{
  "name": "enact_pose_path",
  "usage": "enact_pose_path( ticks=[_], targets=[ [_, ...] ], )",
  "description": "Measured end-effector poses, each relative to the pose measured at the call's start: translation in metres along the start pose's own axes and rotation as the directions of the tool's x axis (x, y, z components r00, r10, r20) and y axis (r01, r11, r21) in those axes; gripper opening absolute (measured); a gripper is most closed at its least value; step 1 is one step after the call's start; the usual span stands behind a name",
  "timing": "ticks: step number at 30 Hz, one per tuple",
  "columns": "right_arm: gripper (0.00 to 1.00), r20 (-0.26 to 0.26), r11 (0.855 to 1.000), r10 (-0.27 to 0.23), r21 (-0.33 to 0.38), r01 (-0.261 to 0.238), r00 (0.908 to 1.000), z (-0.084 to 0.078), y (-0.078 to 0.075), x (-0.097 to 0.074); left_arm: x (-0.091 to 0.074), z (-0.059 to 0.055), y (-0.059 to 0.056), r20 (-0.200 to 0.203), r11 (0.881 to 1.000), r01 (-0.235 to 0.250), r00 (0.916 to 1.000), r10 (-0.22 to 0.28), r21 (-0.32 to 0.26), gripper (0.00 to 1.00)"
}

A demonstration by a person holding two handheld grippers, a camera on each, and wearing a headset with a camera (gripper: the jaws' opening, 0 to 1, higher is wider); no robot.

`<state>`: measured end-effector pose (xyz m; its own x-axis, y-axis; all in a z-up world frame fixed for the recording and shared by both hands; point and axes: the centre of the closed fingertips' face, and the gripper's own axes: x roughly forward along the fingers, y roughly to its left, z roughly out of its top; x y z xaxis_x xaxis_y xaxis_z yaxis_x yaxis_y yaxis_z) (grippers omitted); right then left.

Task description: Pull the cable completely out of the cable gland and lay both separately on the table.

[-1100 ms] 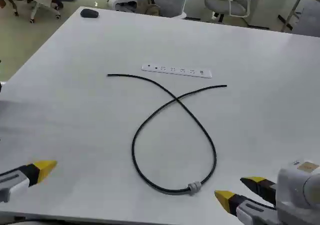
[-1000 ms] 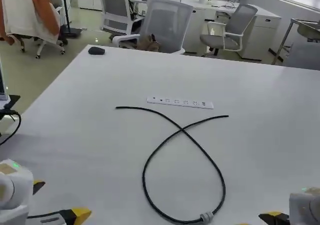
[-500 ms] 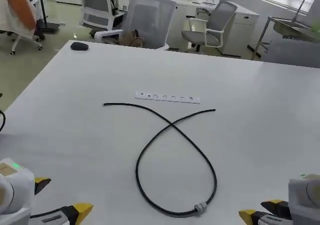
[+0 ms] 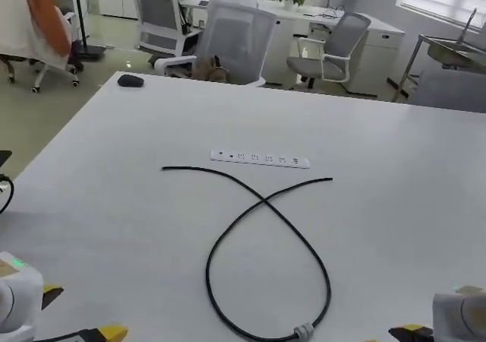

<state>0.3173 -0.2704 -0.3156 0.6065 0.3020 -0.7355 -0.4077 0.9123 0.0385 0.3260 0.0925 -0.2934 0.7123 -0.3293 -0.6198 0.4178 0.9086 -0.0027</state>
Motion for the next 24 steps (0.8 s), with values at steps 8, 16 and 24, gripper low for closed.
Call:
enact_pose_path(
  ticks=[8,16,24],
  targets=[
    [0.35,-0.015,0.999,0.041,-0.026,-0.042,0.9990,-0.001,0.007,0.003,-0.001,-0.001,0.002,-0.006,1.000,-0.018,0.9998,0.017,-0.025,0.65],
    [0.35,-0.004,0.998,0.055,-0.013,-0.056,0.9985,0.000,0.010,0.002,-0.001,-0.002,0.002,-0.014,0.999,-0.022,0.9997,0.021,-0.026,0.68],
    [0.35,-0.008,0.997,0.070,-0.019,-0.071,0.9975,-0.001,0.011,0.003,-0.001,-0.005,0.004,-0.035,0.999,-0.043,0.9985,0.042,-0.029,0.71]
  ],
)
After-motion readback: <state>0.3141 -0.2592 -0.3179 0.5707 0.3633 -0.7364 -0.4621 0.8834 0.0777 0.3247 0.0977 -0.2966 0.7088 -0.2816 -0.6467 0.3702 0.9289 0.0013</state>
